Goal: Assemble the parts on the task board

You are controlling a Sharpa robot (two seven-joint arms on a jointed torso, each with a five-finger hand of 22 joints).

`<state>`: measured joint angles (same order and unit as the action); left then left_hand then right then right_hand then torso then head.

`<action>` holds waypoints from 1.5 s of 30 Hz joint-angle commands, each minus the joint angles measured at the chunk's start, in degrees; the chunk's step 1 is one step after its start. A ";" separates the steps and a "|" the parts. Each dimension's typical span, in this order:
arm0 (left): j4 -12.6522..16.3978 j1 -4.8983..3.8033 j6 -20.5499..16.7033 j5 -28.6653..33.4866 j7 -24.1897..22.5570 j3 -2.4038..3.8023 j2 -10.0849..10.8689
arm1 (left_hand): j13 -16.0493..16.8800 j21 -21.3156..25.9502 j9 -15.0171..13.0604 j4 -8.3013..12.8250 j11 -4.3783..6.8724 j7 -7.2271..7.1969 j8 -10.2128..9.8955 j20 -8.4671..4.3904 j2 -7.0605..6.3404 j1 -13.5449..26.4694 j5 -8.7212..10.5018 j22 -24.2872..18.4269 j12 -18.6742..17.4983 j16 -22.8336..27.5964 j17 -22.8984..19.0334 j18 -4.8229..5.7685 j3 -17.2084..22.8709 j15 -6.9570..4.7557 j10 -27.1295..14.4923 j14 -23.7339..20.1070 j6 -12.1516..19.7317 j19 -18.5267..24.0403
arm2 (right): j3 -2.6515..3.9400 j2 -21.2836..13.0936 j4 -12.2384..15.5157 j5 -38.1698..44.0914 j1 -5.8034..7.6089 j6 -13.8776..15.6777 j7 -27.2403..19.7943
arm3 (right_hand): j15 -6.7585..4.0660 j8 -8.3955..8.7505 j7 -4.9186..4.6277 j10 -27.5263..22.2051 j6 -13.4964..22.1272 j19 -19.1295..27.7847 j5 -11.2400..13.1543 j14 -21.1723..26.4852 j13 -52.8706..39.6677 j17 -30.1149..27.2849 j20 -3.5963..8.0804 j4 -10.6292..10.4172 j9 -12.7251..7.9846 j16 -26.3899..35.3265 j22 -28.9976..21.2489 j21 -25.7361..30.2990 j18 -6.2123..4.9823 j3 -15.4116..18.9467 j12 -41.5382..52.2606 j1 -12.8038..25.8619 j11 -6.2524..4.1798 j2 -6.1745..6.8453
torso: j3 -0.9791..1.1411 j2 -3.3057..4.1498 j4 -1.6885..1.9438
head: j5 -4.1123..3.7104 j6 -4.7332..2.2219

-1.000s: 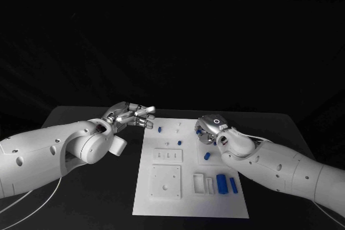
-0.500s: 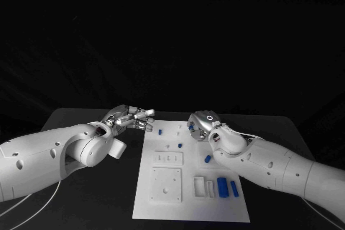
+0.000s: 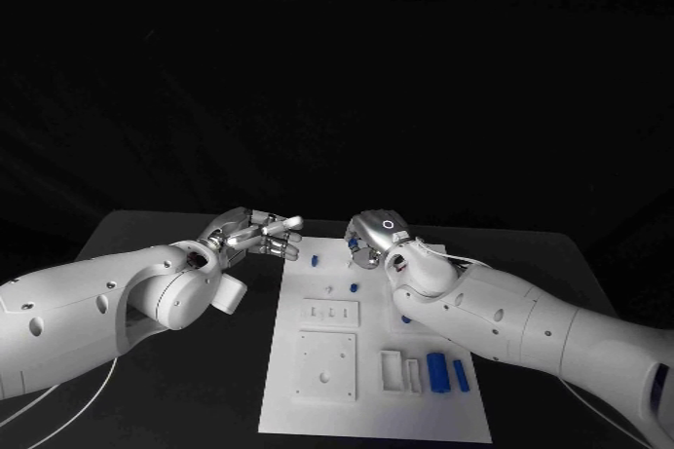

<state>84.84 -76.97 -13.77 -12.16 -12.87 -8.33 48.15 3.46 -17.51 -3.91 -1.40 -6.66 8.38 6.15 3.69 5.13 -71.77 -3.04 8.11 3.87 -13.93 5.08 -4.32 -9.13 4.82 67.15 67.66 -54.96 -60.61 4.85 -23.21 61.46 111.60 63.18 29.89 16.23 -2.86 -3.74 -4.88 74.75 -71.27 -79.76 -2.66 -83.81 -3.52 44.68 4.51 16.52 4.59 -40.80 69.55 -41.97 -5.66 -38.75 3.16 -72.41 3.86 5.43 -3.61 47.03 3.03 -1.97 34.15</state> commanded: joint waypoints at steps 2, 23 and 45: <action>0.04 -0.25 0.79 -0.07 -0.21 0.06 -0.28 | 0.06 0.27 -0.06 0.10 0.00 0.31 -0.24 -0.04 -0.33 -0.16 0.27 -0.07 -0.07 0.20 -0.06 0.81 -0.16 0.08 -0.34 0.31 -0.07 -0.28 | 0.03 0.69 -0.66 0.66 0.13 0.21 0.41 | -0.35 0.05 0.14 2.67 -0.34 -0.51 -0.11 -0.16 -0.40 -0.13 0.17 -0.16 -0.04 -0.21 0.59 0.25 -0.31 -0.20 0.30 -0.37 -2.14 0.09 | -0.27 0.35 0.33 | -0.12 -0.06; -0.16 -0.38 0.78 -0.09 -0.13 0.07 -0.18 | 0.06 0.27 -0.06 0.10 0.00 0.31 -0.24 -0.04 -0.33 -0.16 0.27 -0.07 -0.07 0.20 -0.06 0.81 -0.16 0.08 -0.34 0.31 -0.07 -0.28 | -0.14 0.96 -1.28 1.71 0.22 -3.44 1.74 | -0.44 0.06 0.17 2.70 -0.43 -1.53 -0.12 0.00 -0.39 -0.40 0.28 -0.14 -0.01 -0.43 3.77 2.80 -0.07 -0.36 0.30 -0.21 -2.17 0.09 | -0.19 0.47 0.29 | 0.38 0.43; -0.19 -0.41 0.88 -0.09 -0.08 0.07 -0.28 | 0.06 0.34 -0.06 0.19 -0.01 0.32 -0.23 -0.03 -0.29 -0.17 0.26 -0.10 -0.07 0.23 -0.05 0.80 -0.13 0.09 -0.40 0.27 -0.03 -0.31 | -0.48 1.72 -2.72 1.95 0.14 -4.43 1.91 | -0.47 0.06 0.16 2.68 -0.42 -2.50 -0.11 0.02 -0.39 -0.48 0.29 -0.15 -0.02 -0.42 6.49 5.61 0.02 -0.38 0.29 -0.12 -2.16 0.13 | -0.35 0.66 0.50 | 0.29 0.39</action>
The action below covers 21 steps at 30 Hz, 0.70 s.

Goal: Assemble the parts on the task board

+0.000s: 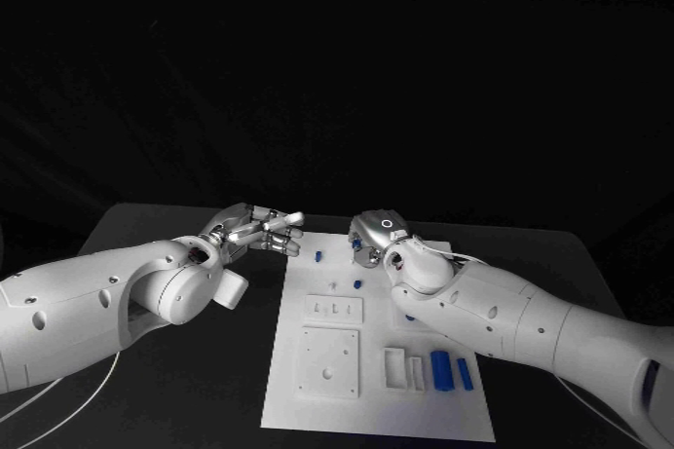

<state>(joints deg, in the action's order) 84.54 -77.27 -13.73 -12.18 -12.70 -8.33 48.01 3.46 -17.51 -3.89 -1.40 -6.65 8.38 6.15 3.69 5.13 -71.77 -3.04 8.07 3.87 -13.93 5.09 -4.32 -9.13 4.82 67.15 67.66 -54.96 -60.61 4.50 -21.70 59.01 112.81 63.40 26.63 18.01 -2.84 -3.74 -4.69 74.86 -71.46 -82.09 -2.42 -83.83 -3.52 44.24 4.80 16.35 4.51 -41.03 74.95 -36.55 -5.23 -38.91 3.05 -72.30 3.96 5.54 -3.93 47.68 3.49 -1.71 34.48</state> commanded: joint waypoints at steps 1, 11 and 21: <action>0.12 -0.11 0.86 -0.07 -0.24 0.06 -0.16 | 0.06 0.34 -0.08 0.19 -0.02 0.32 -0.23 -0.02 -0.29 -0.17 0.27 -0.05 -0.07 0.23 -0.06 0.80 -0.13 0.09 -0.40 0.27 -0.03 -0.31 | -0.15 0.27 -0.37 0.68 -0.08 -1.19 0.09 | -0.47 0.07 -0.05 2.51 -0.18 -0.37 -0.35 0.04 -0.38 -0.12 0.00 0.03 0.04 -0.11 1.52 1.17 -0.45 -0.09 0.40 -0.23 -2.27 0.05 | -0.04 -0.01 0.03 | 0.03 0.07; 0.02 -0.13 1.07 -0.07 -0.11 0.06 -0.37 | 0.06 0.34 -0.08 0.19 -0.02 0.32 -0.23 -0.02 -0.29 -0.17 0.27 -0.05 -0.07 0.23 -0.06 0.80 -0.13 0.09 -0.40 0.27 -0.03 -0.31 | -0.55 1.32 -2.16 -0.97 -0.10 -1.26 -1.24 | -0.04 0.25 -0.61 0.41 1.69 0.00 -0.32 0.36 -0.11 -0.51 -0.37 -0.16 -0.36 0.54 1.14 4.72 -0.68 1.04 0.26 0.86 -1.72 0.30 | -0.11 -0.04 0.02 | -0.08 0.12; 0.00 -0.14 1.21 -0.07 -0.08 0.06 -0.33 | 0.06 0.39 -0.08 0.19 -0.04 0.33 -0.24 -0.01 -0.29 -0.14 0.27 -0.07 -0.07 0.27 -0.07 0.80 -0.15 0.11 -0.43 0.23 0.01 -0.30 | -0.77 0.79 -1.90 -3.30 -0.09 1.64 -1.84 | 1.93 0.41 -3.00 -11.09 10.96 1.87 -0.31 1.42 0.18 -2.25 -2.04 -0.73 -0.98 2.48 -2.78 16.30 -2.19 1.71 0.13 5.23 1.45 5.14 | -0.08 -0.09 -0.07 | 0.08 0.10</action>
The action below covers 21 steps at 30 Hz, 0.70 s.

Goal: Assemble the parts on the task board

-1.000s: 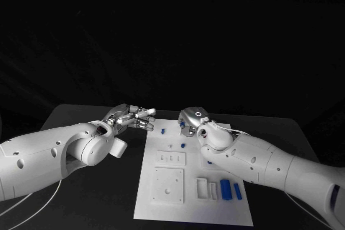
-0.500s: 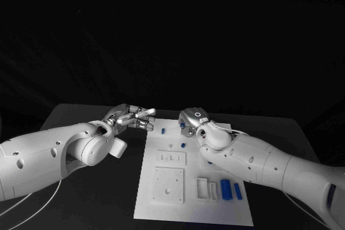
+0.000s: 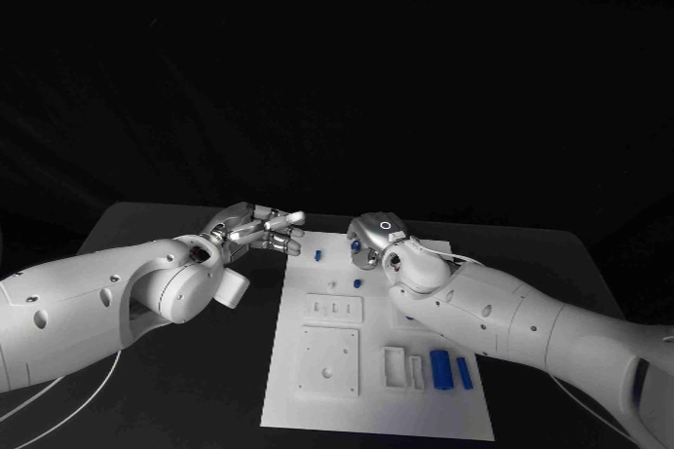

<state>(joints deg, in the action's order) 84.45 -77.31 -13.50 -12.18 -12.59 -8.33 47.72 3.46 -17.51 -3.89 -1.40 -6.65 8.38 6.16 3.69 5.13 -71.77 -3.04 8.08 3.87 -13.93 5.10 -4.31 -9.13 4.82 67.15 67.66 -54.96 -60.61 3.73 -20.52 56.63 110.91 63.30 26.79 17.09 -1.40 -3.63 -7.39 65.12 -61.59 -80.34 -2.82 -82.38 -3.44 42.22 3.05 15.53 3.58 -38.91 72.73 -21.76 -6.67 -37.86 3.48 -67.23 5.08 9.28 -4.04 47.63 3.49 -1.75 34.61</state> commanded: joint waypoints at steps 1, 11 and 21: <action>0.11 -0.10 1.01 -0.07 -0.20 0.06 0.00 | 0.06 0.39 -0.08 0.19 -0.04 0.33 -0.24 -0.01 -0.29 -0.13 0.27 -0.08 -0.07 0.27 -0.07 0.80 -0.15 0.11 -0.43 0.23 0.01 -0.30 | -0.01 -0.70 0.86 -1.50 0.01 2.00 -0.78 | 0.61 0.12 -0.44 -2.20 1.79 0.10 0.10 0.05 -0.01 -0.52 -0.48 -0.18 0.02 0.60 -1.07 2.32 -1.01 1.06 -0.15 -0.01 0.48 1.52 | 0.06 -0.03 -0.09 | 0.17 -0.08; 0.18 -0.16 1.08 -0.07 -0.22 0.06 0.66 | 0.06 0.42 -0.08 0.19 -0.06 0.35 -0.25 0.00 -0.32 -0.13 0.27 -0.09 -0.09 0.27 -0.07 0.79 -0.17 0.11 -0.54 0.25 0.05 -0.30 | 0.97 -6.84 9.63 -2.88 0.05 4.53 0.58 | 0.54 0.03 -0.51 -1.48 2.50 -2.79 0.10 -0.64 -0.06 -2.69 -0.88 -3.62 0.08 0.66 -4.40 5.77 -1.64 3.90 -0.09 -1.52 0.39 3.23 | 0.31 -0.17 -0.64 | 0.44 -0.50; -0.03 -0.18 1.19 -0.06 -0.22 0.06 1.22 | 0.06 0.42 -0.08 0.19 -0.06 0.35 -0.25 0.00 -0.32 -0.13 0.27 -0.09 -0.09 0.27 -0.07 0.79 -0.17 0.11 -0.54 0.25 0.05 -0.30 | 3.92 -14.26 16.12 -5.78 0.04 3.21 0.47 | -0.26 0.00 0.41 4.90 0.38 -4.20 0.07 -1.59 -0.27 -2.52 -0.27 -4.25 0.16 -0.38 -2.65 1.32 -0.61 1.01 0.27 -0.35 -1.25 3.00 | 0.71 -0.27 -1.30 | 0.74 -1.10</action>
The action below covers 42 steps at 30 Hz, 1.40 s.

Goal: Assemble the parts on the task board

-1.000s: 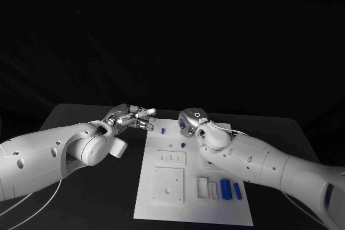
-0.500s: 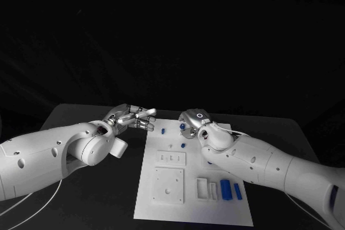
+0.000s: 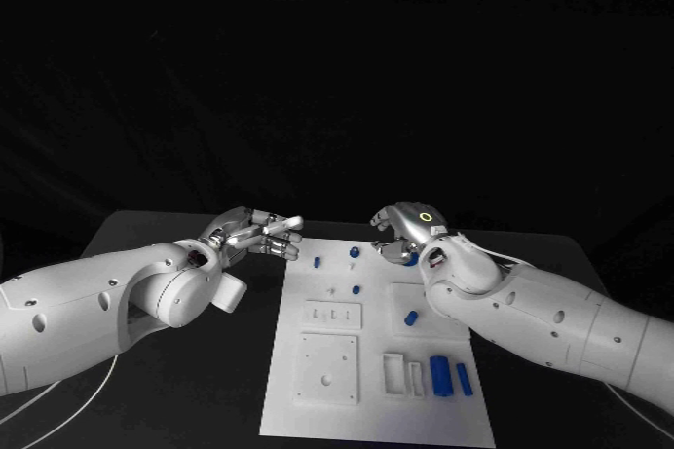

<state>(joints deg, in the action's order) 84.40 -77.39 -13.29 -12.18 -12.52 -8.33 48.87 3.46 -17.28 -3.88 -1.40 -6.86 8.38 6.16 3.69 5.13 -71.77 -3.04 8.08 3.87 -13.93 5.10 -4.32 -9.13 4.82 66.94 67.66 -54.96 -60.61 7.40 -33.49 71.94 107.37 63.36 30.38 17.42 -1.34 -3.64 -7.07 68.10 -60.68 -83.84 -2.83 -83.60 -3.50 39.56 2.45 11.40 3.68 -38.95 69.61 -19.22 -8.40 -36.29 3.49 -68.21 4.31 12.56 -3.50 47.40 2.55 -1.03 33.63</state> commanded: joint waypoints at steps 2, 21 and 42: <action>-0.05 -0.10 1.08 -0.05 -0.28 0.06 0.17 | 0.06 0.19 -0.08 0.19 0.15 0.35 -0.25 0.00 -0.32 -0.13 0.27 -0.10 -0.09 0.27 -0.07 0.80 -0.16 0.11 -0.33 0.25 0.05 -0.30 | 0.56 -2.56 1.16 -3.19 -0.02 -1.07 -0.23 | -0.91 -0.01 0.37 4.58 -0.79 -0.96 0.07 -0.47 -0.35 0.38 0.75 -0.19 0.09 -0.65 1.15 -2.88 1.49 -0.69 0.29 0.63 -1.23 -0.30 | 0.23 -0.10 -0.56 | -0.04 -0.19; -1.04 -0.08 1.90 -0.05 -0.25 0.05 -0.05 | 0.06 0.24 -0.08 0.27 0.13 0.37 -0.26 0.01 -0.24 -0.26 0.27 -0.11 -0.08 0.29 -0.07 0.79 -0.09 0.13 -0.43 0.23 0.13 -0.31 | 1.07 -3.29 -5.90 -9.64 -0.74 -9.20 -3.79 | -2.48 0.02 0.28 2.33 5.52 -2.59 -0.10 0.48 -59.86 16.94 2.68 -2.74 0.29 -14.79 11.82 -26.77 4.72 11.78 50.86 -1.83 -4.01 -0.15 | 0.76 0.00 -1.17 | 0.22 -0.24; -1.71 -0.06 2.40 -0.08 0.00 0.04 -0.68 | 0.05 0.23 -0.06 0.33 0.09 0.43 -0.32 0.01 -0.17 -0.34 0.26 -0.10 -0.10 0.25 -0.05 0.79 -0.05 0.13 -0.54 0.24 0.28 -0.32 | 1.11 0.14 -11.07 -14.06 -0.85 -12.29 -5.32 | -2.27 0.01 0.42 4.36 4.15 -1.68 -0.47 0.24 -66.25 22.61 2.34 -2.89 0.40 -17.79 12.07 -30.78 4.62 12.75 53.70 -0.46 -3.93 -1.94 | 0.59 -0.11 -1.09 | -0.31 0.22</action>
<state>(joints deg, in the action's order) 82.66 -77.39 -11.96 -12.18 -12.36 -8.34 48.36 3.46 -17.28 -3.88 -1.40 -6.65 8.59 6.16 3.69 5.13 -71.77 -3.04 8.04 3.87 -13.93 5.10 -4.32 -9.13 4.82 66.73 67.66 -54.75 -60.61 8.49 -33.48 60.97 94.72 62.52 20.03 13.08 -3.89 -3.77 -6.66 72.11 -56.24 -84.04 -3.11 -83.23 -69.65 62.08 5.10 8.48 4.06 -56.59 74.94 -49.80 -3.46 -23.71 57.04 -68.89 0.40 10.83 -2.91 47.29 1.46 -1.42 33.73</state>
